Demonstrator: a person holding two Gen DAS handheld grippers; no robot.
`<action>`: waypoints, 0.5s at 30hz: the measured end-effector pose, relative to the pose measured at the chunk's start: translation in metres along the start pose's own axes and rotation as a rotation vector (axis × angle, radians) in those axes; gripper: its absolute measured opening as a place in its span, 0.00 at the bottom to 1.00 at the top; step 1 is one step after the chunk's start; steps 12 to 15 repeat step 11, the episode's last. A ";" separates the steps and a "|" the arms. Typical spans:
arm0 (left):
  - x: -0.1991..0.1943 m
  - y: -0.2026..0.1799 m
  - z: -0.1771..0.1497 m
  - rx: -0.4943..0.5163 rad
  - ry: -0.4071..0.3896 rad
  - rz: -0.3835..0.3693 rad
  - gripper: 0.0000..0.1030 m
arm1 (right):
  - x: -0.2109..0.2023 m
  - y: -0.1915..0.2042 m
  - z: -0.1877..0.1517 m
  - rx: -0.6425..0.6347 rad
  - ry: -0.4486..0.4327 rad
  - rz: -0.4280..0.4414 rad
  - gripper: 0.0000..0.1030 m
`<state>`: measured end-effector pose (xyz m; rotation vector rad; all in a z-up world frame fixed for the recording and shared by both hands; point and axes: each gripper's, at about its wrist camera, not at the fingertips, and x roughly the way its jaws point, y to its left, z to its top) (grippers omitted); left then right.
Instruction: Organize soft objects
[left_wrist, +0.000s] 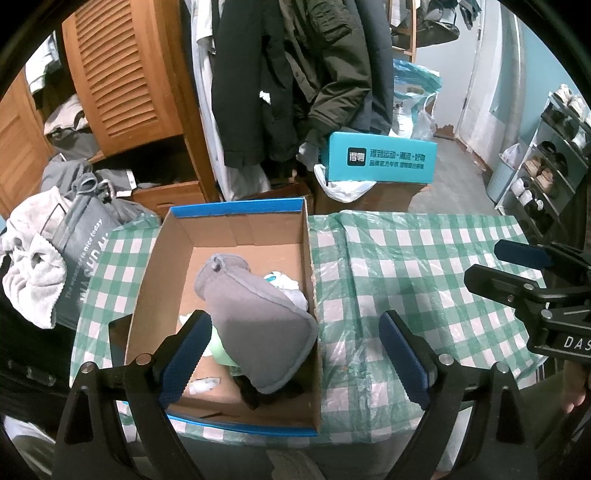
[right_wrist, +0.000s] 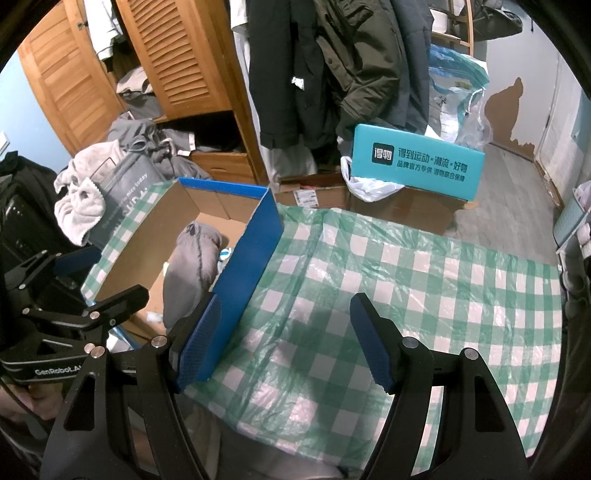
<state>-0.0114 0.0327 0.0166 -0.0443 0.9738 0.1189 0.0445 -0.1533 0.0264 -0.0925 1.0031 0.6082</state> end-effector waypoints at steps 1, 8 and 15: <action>0.000 -0.002 0.001 0.001 0.000 0.000 0.90 | 0.000 0.000 0.000 -0.001 -0.001 -0.002 0.70; -0.002 -0.006 0.002 0.005 -0.012 0.004 0.90 | 0.000 0.000 0.000 -0.002 -0.001 -0.001 0.70; -0.002 -0.006 0.002 0.003 -0.011 -0.002 0.90 | 0.000 0.001 0.001 -0.001 -0.001 -0.002 0.70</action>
